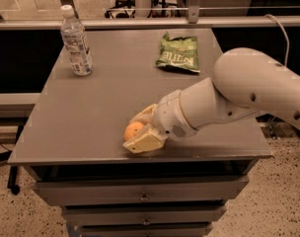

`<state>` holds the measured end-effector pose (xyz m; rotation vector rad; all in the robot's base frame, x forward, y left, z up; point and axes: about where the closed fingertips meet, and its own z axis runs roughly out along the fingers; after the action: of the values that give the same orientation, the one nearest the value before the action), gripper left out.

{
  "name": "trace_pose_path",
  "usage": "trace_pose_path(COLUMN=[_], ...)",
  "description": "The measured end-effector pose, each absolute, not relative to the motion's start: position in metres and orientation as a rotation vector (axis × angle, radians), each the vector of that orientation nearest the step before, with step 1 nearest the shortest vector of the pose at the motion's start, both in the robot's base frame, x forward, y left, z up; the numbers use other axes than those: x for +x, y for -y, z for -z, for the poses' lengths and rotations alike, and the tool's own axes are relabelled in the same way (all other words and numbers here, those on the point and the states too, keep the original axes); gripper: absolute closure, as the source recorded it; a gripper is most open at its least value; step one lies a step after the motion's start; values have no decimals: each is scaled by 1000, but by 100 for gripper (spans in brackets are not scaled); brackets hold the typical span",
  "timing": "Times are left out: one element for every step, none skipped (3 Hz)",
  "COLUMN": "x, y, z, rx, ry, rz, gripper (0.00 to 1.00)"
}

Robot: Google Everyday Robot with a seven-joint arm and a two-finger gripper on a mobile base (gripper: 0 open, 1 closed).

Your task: Move orange near blue plastic bottle

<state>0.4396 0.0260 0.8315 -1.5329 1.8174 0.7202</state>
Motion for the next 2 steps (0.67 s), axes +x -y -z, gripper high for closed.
trace_pose_path(x=[451, 474], y=[-29, -12], z=[-840, -865], rx=[-1524, -1503], ry=[-1818, -1805], rz=[-706, -637], gripper=[87, 100])
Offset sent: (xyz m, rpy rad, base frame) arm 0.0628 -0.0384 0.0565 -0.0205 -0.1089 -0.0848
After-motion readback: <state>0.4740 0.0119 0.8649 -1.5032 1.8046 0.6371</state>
